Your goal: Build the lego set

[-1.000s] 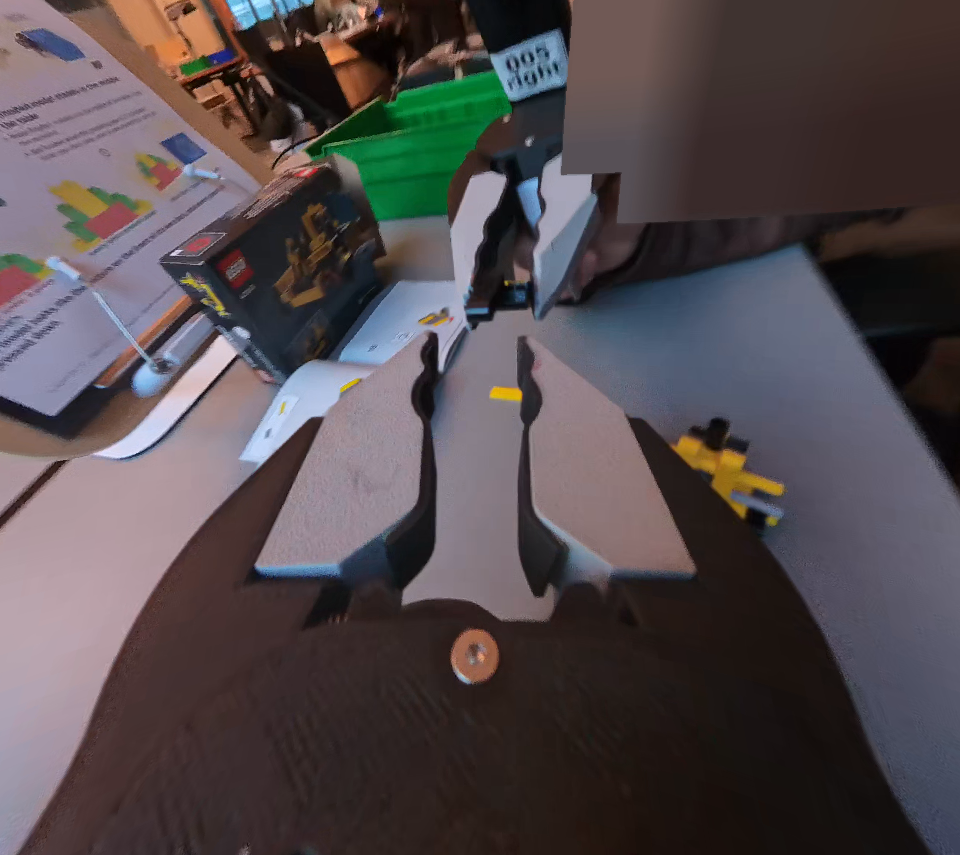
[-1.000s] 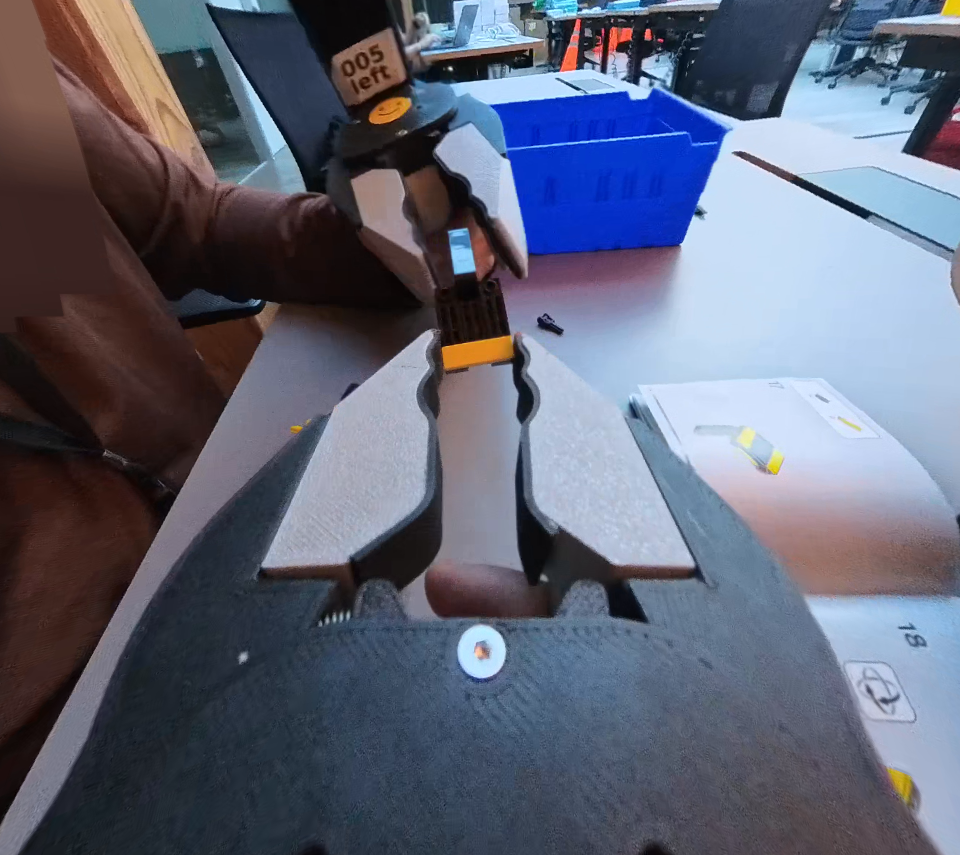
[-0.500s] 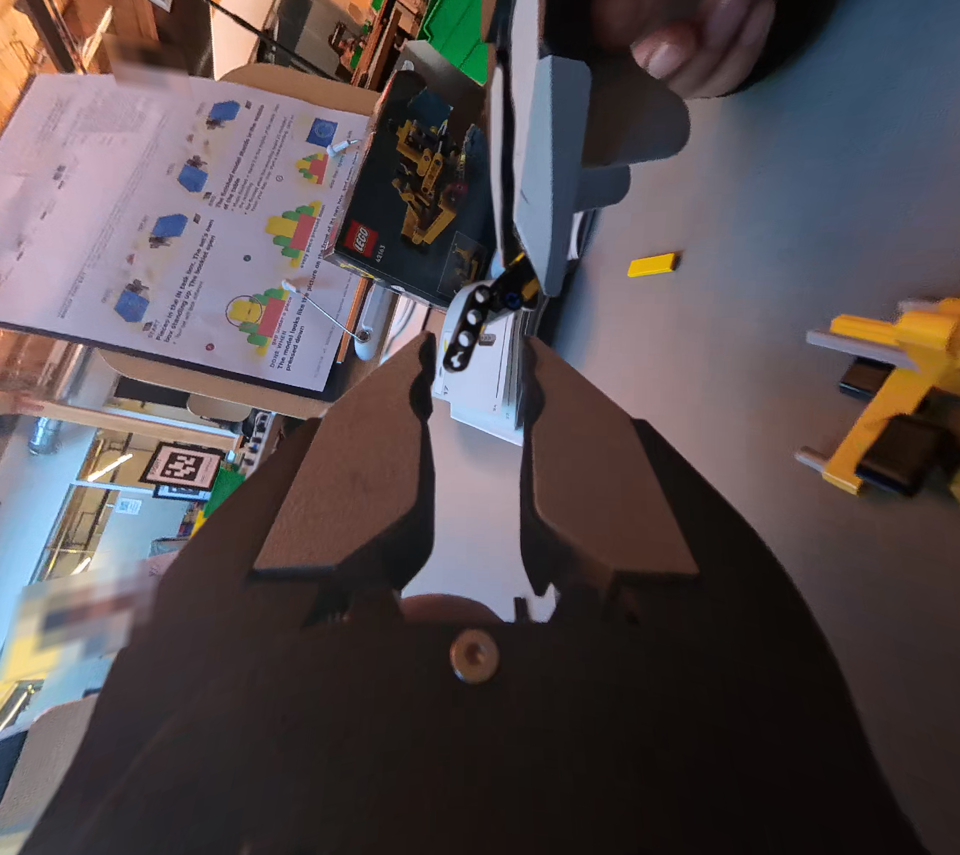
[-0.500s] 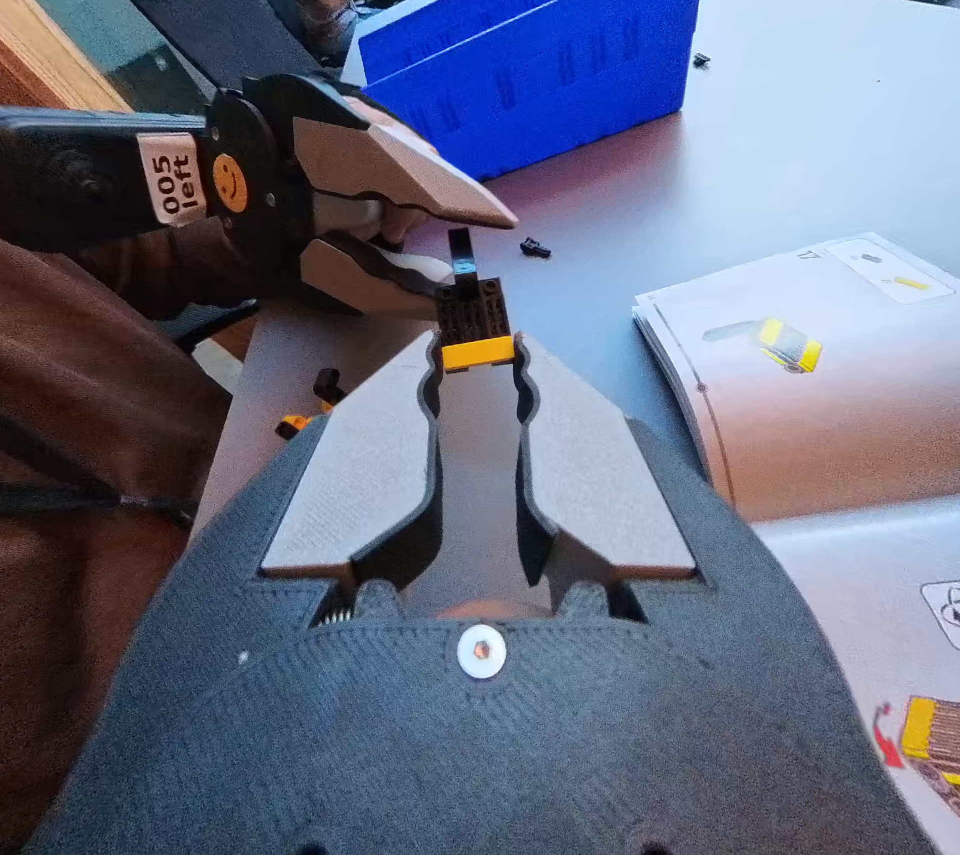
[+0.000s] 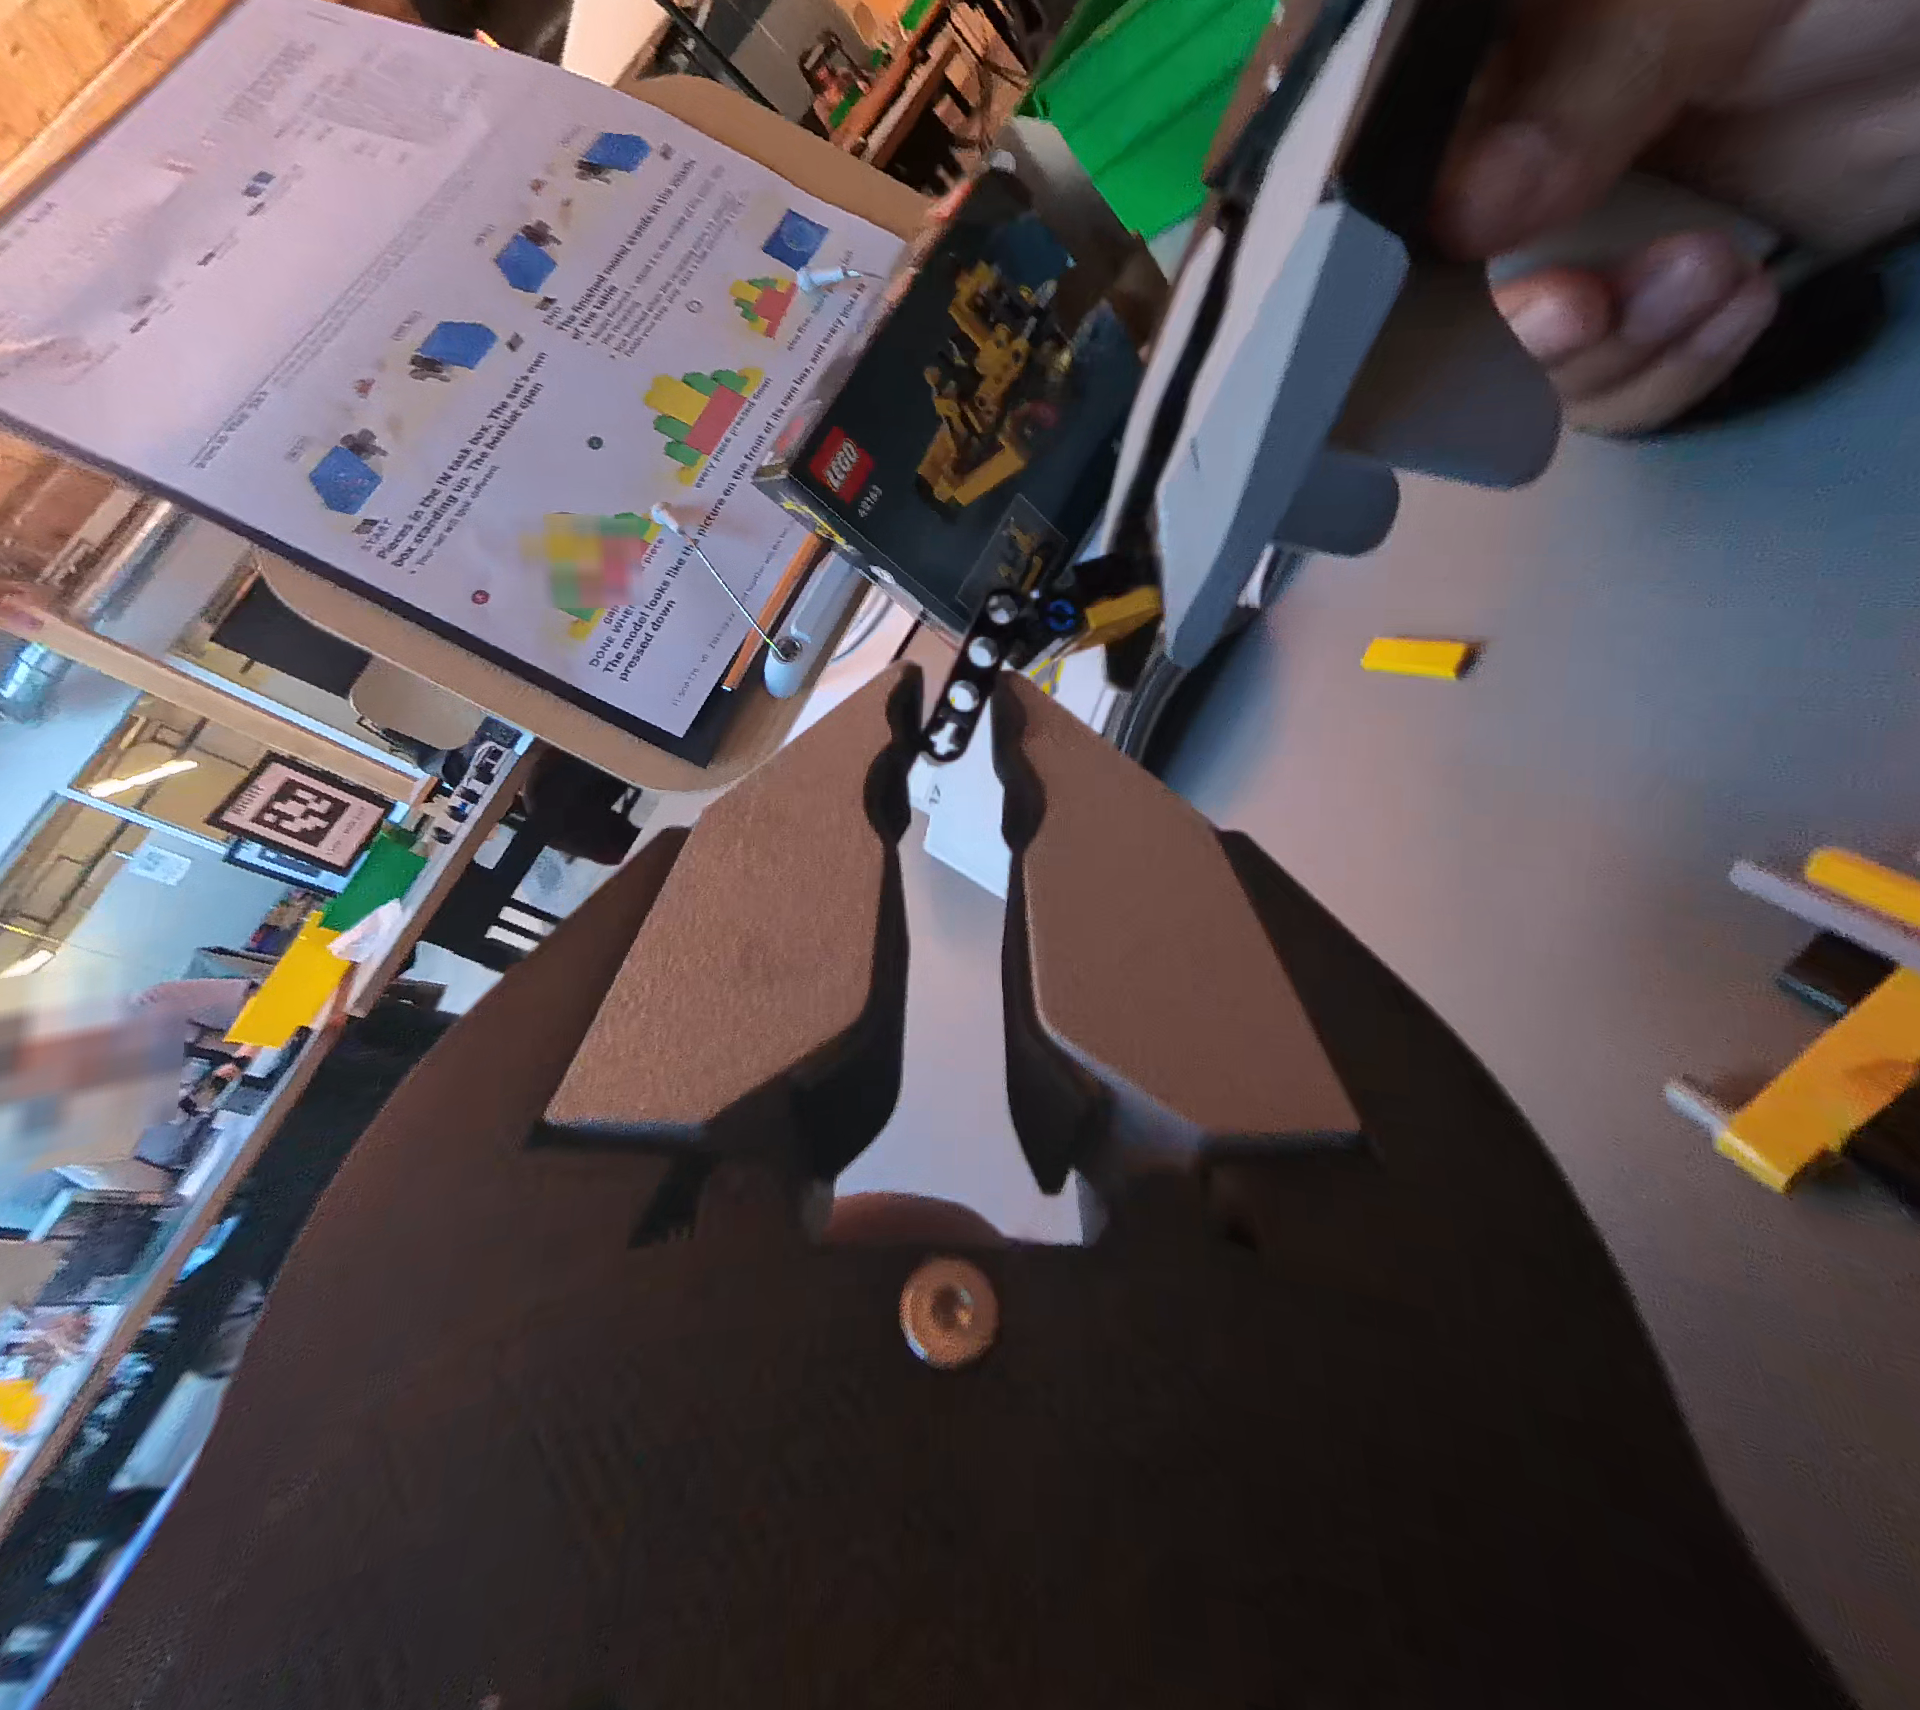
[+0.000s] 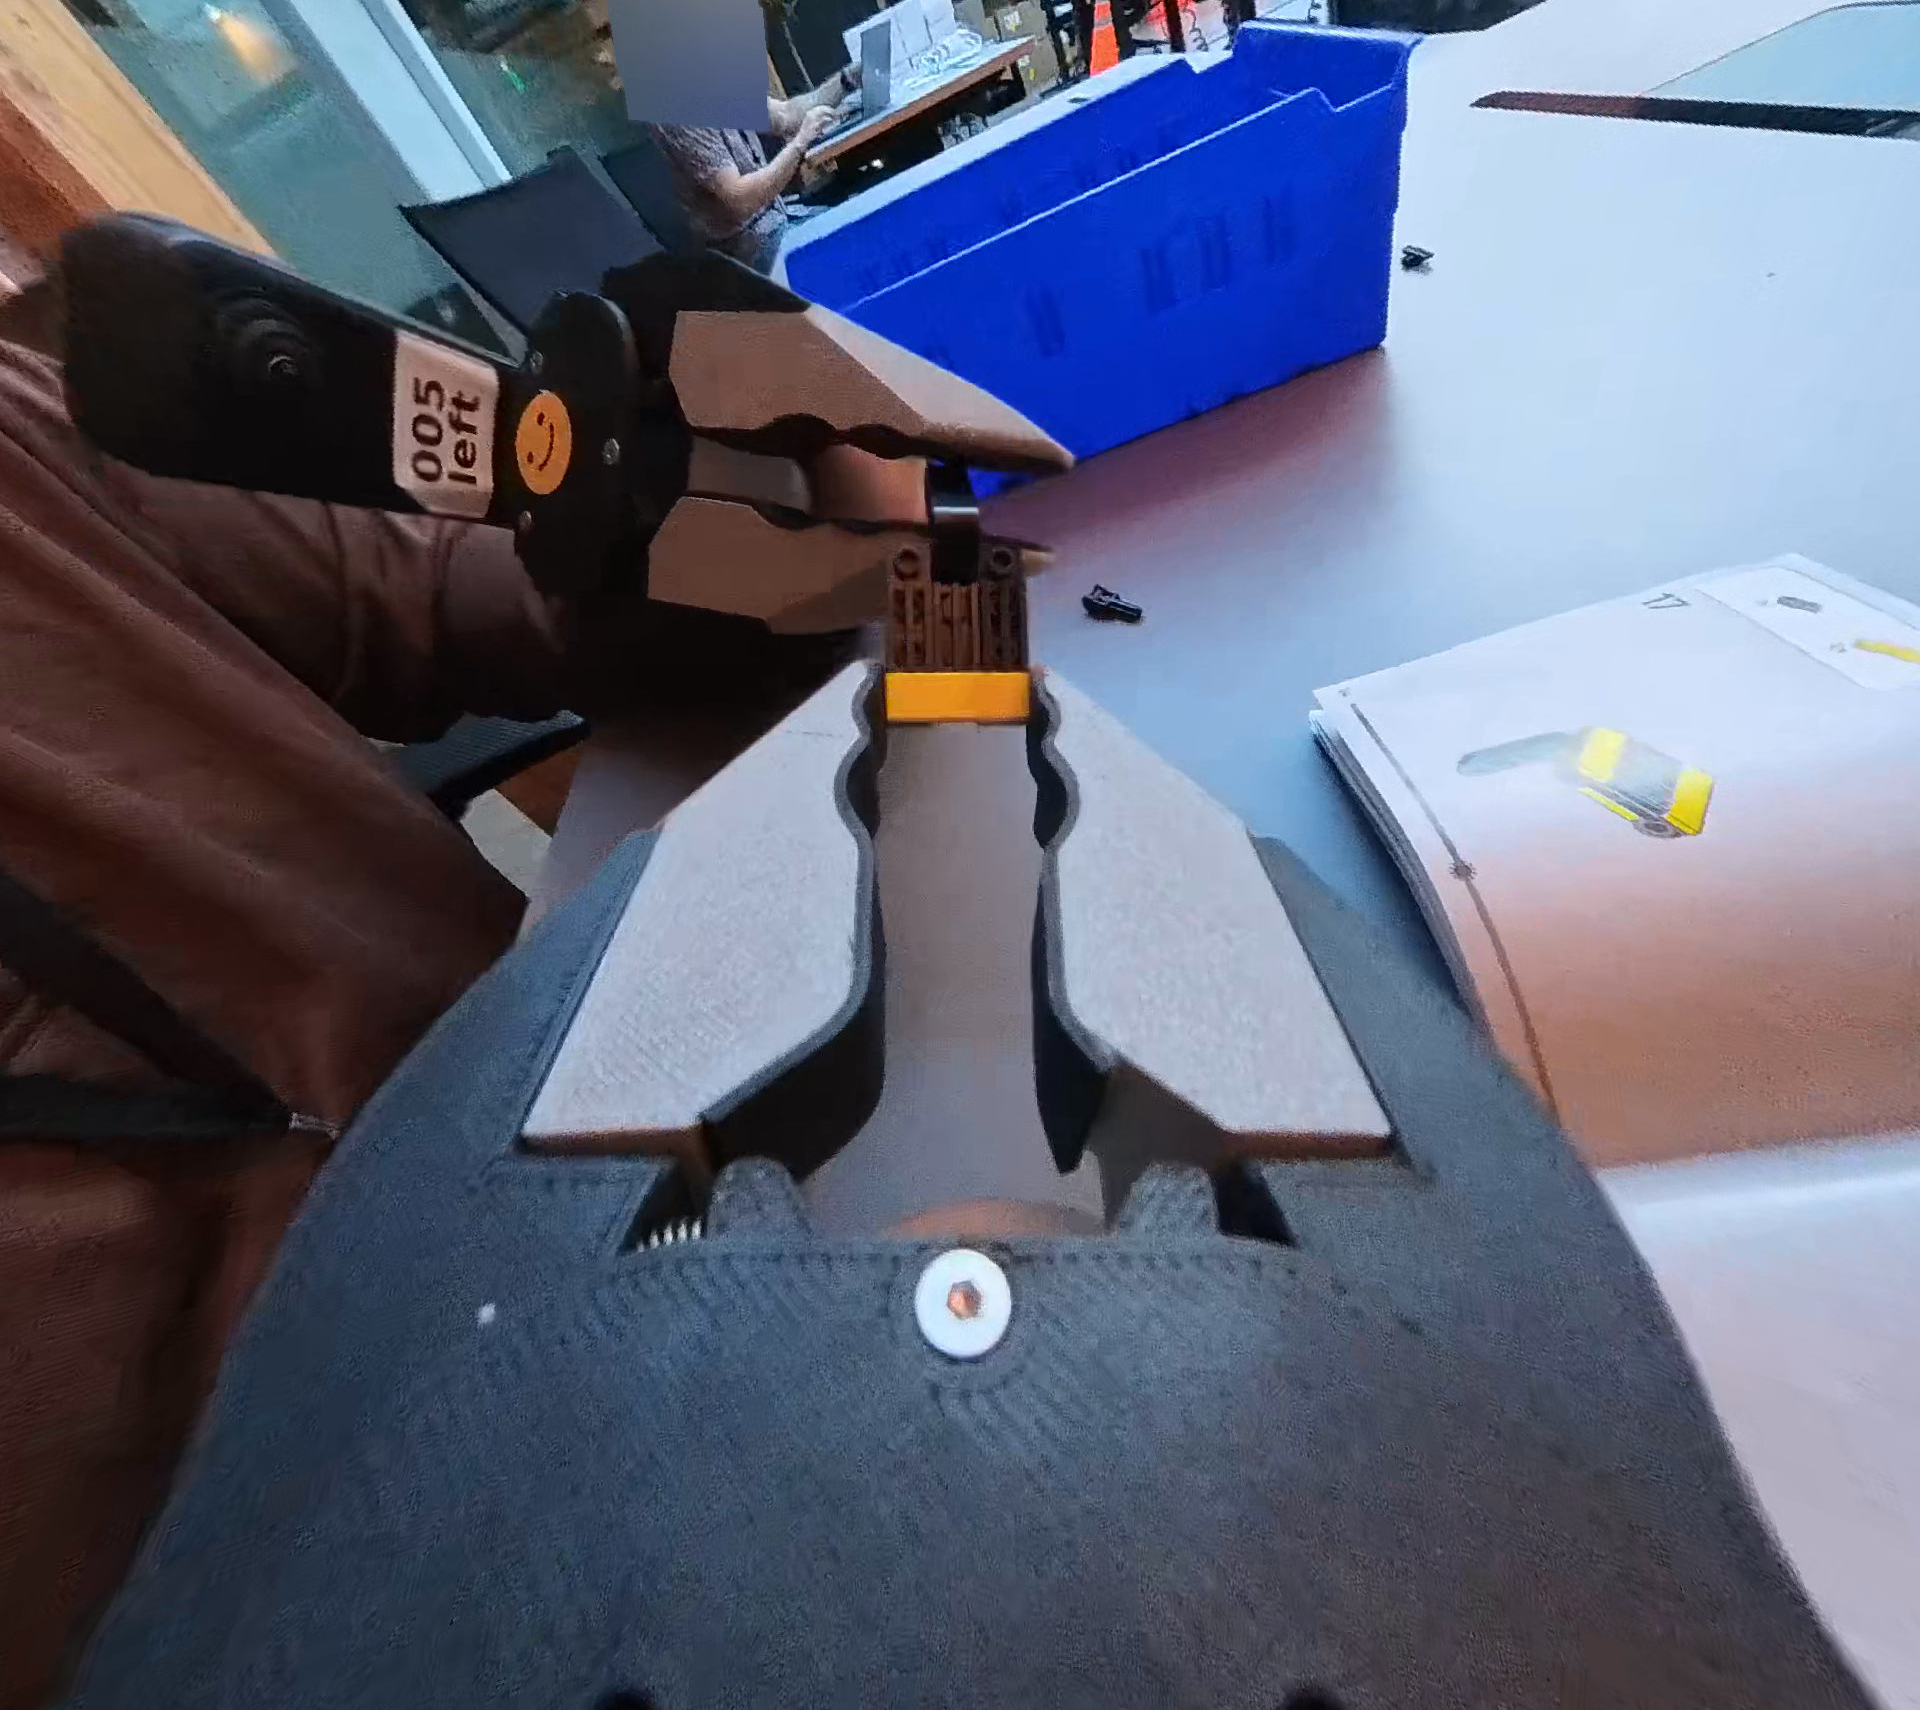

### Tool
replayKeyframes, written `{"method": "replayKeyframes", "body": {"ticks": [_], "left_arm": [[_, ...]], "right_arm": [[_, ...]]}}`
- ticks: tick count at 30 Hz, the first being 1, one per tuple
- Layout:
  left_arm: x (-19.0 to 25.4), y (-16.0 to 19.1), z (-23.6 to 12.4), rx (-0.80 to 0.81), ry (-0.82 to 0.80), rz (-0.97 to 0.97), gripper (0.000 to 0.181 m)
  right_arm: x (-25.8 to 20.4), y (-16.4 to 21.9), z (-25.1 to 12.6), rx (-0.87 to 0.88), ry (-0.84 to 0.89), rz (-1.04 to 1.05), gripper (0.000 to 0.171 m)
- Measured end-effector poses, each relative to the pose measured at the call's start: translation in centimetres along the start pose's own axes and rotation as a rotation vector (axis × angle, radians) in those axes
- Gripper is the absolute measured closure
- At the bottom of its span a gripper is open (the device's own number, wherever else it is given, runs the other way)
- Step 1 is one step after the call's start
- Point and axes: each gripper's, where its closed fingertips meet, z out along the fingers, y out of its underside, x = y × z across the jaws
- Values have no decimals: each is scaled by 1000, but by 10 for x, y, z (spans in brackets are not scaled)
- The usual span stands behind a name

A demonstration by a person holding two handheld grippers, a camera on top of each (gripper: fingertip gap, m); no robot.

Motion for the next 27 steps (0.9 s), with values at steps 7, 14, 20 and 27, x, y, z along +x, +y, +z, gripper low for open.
{"method": "replayKeyframes", "body": {"ticks": [7, 14, 20, 27], "left_arm": [[-9, -3, 3, 68, -8, -267, 172], [13, 6, 9, 17, 114, -316, 167], [8, 12, 7, -4, 124, -314, 175], [14, 21, 11, -61, 113, -284, 176]], "right_arm": [[-4, -18, 3, 117, 7, 15, 148], [5, -23, -7, 162, 7, 82, 148], [4, -11, 2, 81, 52, -4, 148], [9, -4, 3, 28, 123, -76, 148]]}}
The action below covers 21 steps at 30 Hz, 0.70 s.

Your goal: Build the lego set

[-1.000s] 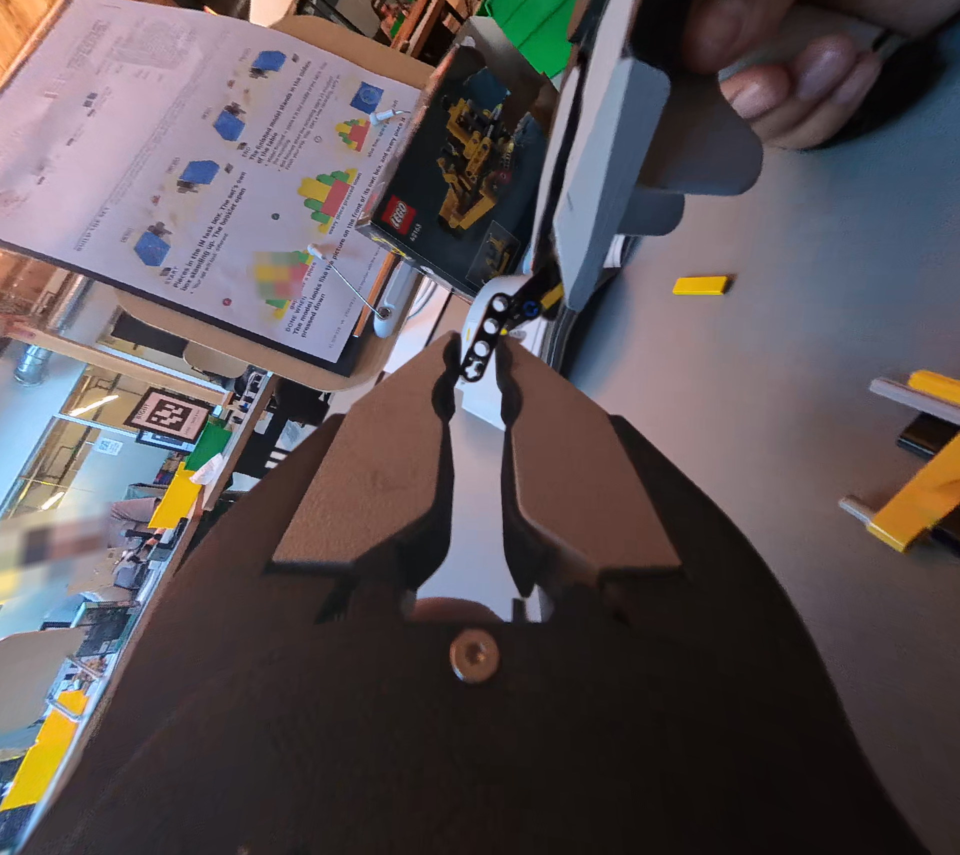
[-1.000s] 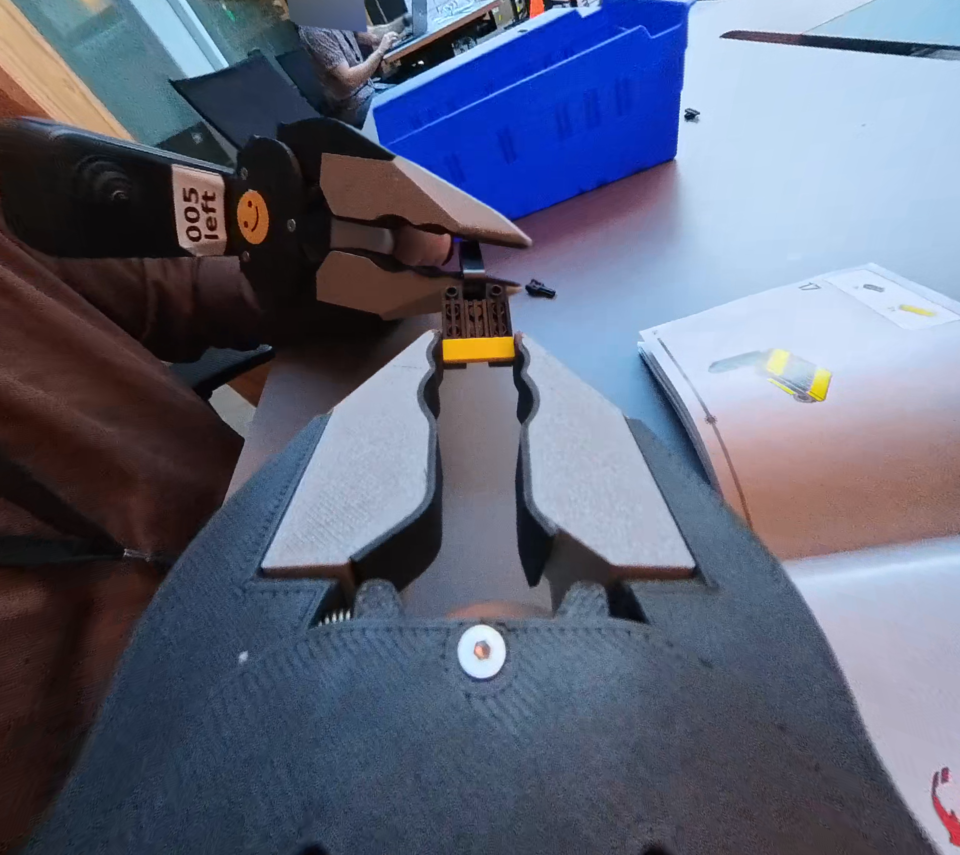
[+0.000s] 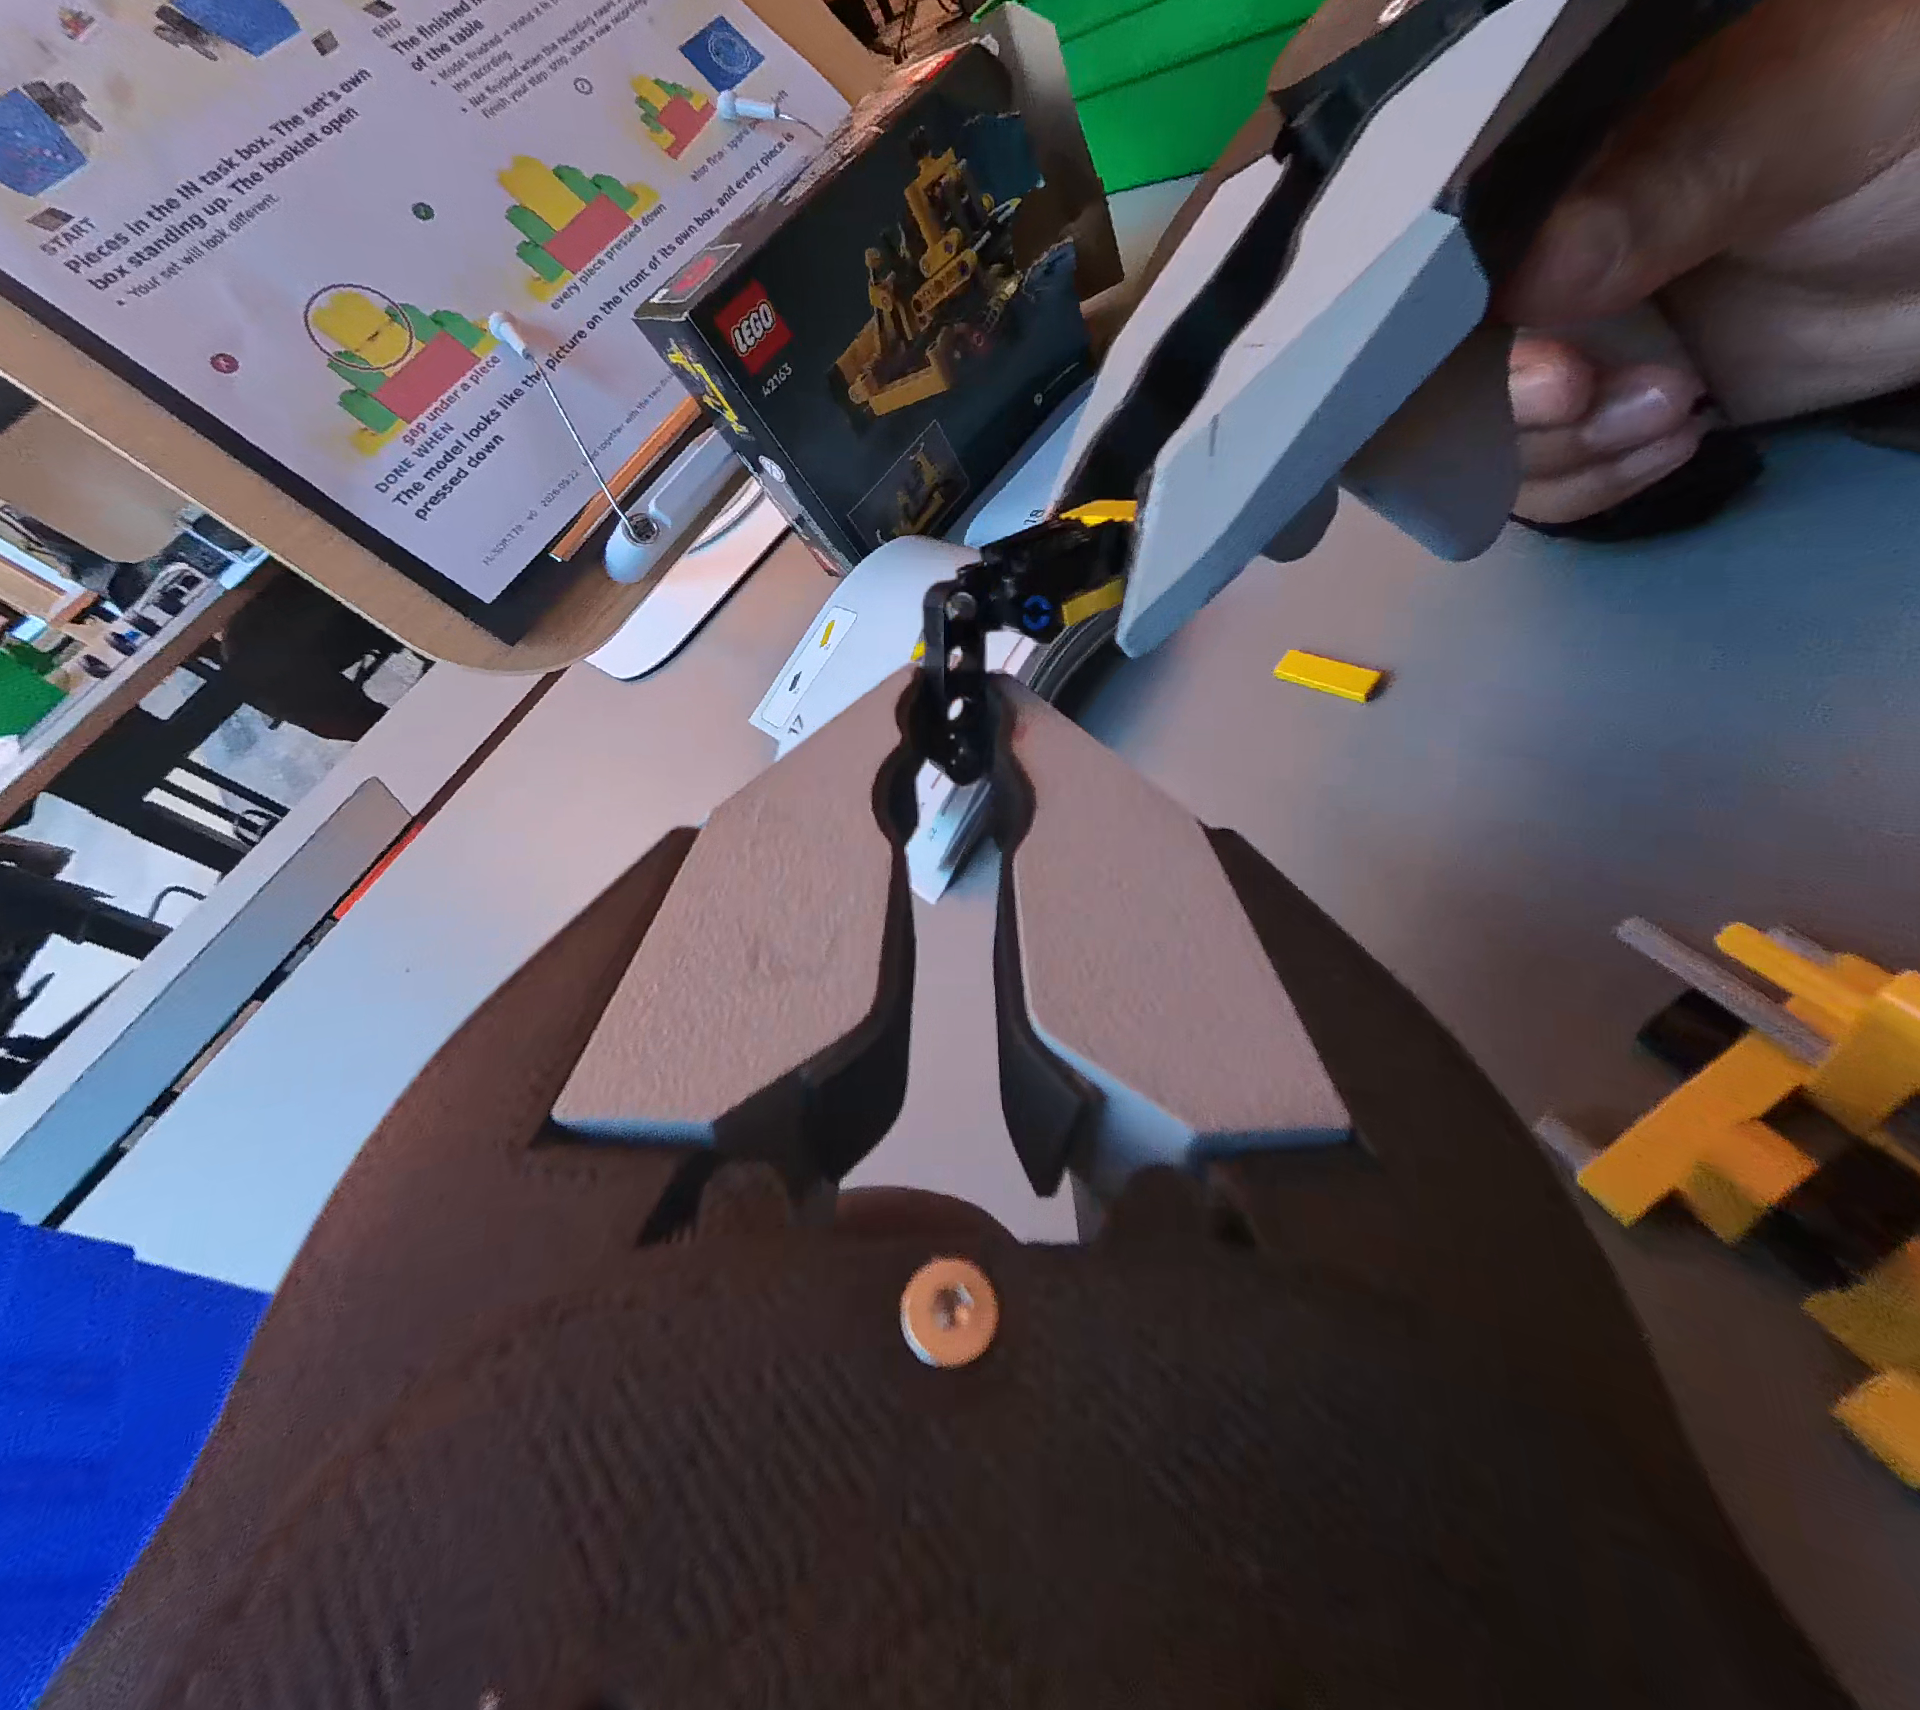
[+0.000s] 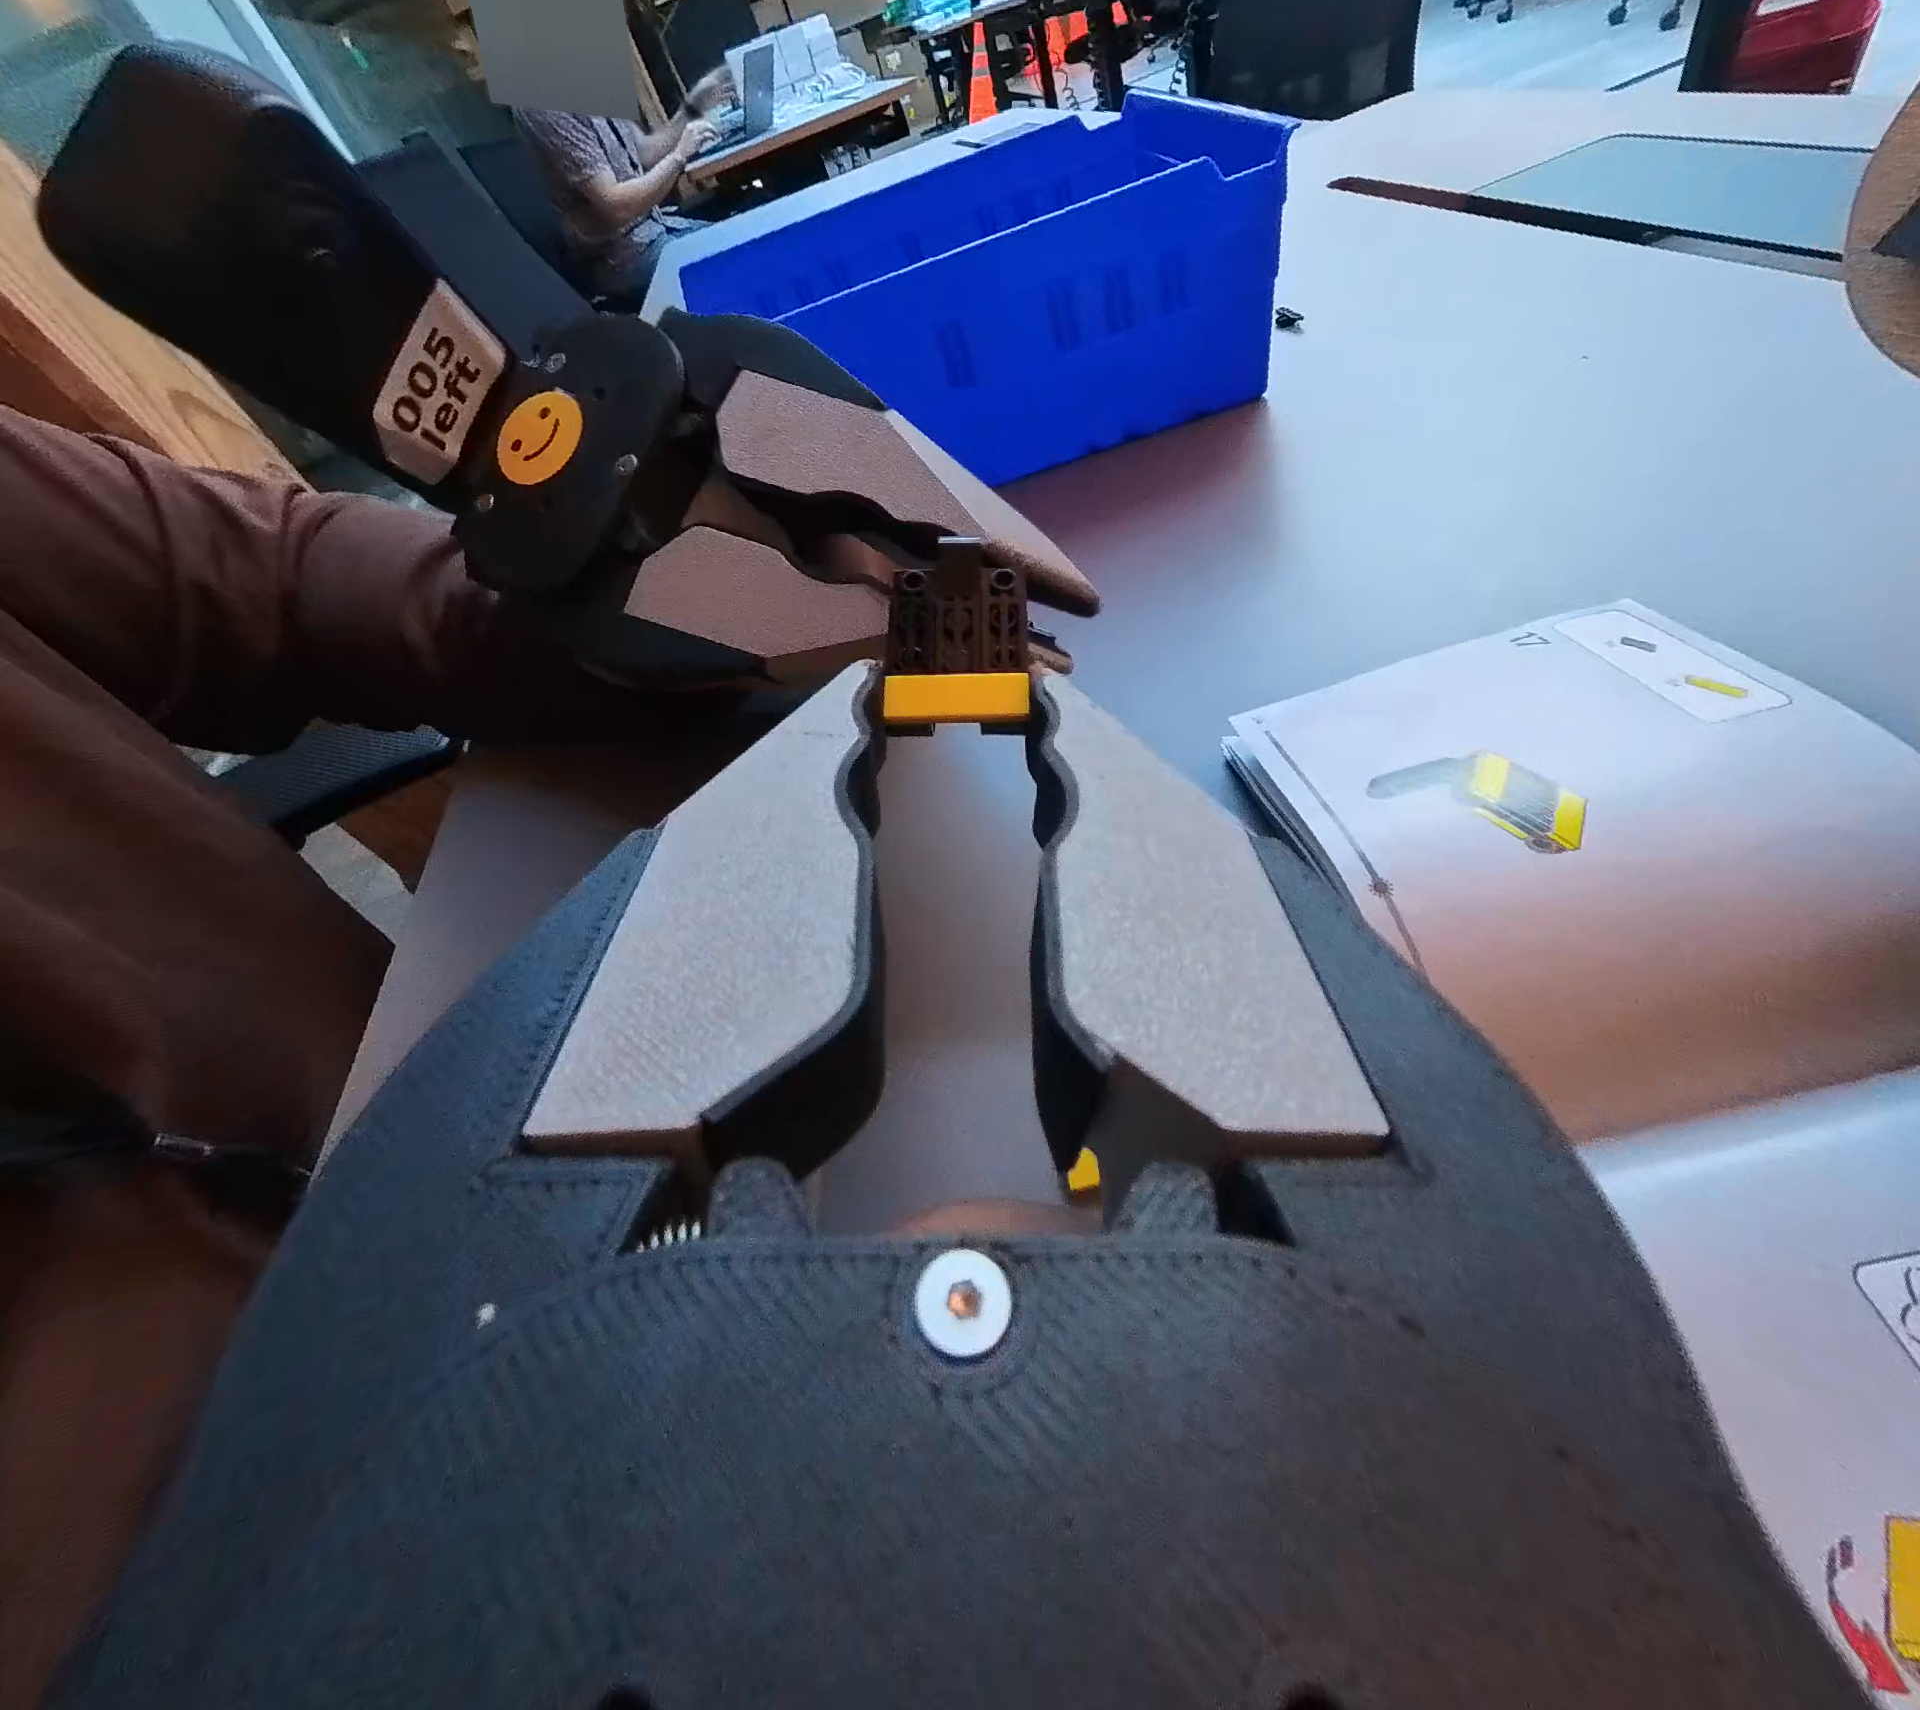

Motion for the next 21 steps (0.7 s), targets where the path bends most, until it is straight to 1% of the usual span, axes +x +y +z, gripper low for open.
{"method": "replayKeyframes", "body": {"ticks": [12, 13, 16, 18, 21], "left_arm": [[5, -3, 1, 23, 58, -151, 174], [7, -5, 1, 32, 79, -178, 174], [17, -19, -6, 115, 230, -270, 161], [19, -23, -11, 139, 297, -325, 154], [22, -24, -17, 155, 370, -339, 151]], "right_arm": [[-1, 0, 0, 6, -20, 22, 148], [-1, -1, -1, 9, -28, 22, 148], [-7, -8, -6, 35, -92, 41, 148], [-8, -11, -11, 45, -105, 26, 148], [-18, -6, -17, -2, -162, -41, 148]]}}
